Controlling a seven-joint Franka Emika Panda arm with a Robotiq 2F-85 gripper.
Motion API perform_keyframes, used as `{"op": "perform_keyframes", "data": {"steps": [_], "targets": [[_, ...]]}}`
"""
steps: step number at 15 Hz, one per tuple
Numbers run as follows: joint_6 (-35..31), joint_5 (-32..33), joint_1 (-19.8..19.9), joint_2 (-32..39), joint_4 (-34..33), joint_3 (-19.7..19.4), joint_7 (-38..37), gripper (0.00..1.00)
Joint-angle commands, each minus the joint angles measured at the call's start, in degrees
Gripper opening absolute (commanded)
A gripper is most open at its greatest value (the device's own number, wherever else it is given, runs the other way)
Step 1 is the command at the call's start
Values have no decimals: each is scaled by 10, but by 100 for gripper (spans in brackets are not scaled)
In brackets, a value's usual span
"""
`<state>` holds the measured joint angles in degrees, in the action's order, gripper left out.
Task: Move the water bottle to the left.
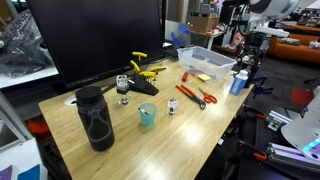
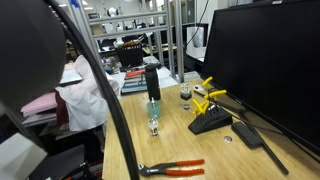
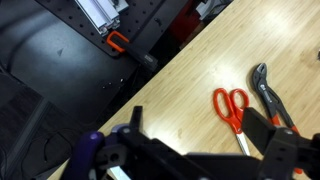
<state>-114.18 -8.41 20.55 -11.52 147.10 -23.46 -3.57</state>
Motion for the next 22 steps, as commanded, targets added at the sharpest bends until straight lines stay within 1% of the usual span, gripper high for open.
{"op": "perform_keyframes", "data": {"steps": [1, 18, 22], "targets": [[2, -1, 7, 1, -1, 7, 1, 100], [2, -1, 7, 1, -1, 7, 1, 100], [-2, 36, 15, 2, 10, 6, 3, 100]]}}
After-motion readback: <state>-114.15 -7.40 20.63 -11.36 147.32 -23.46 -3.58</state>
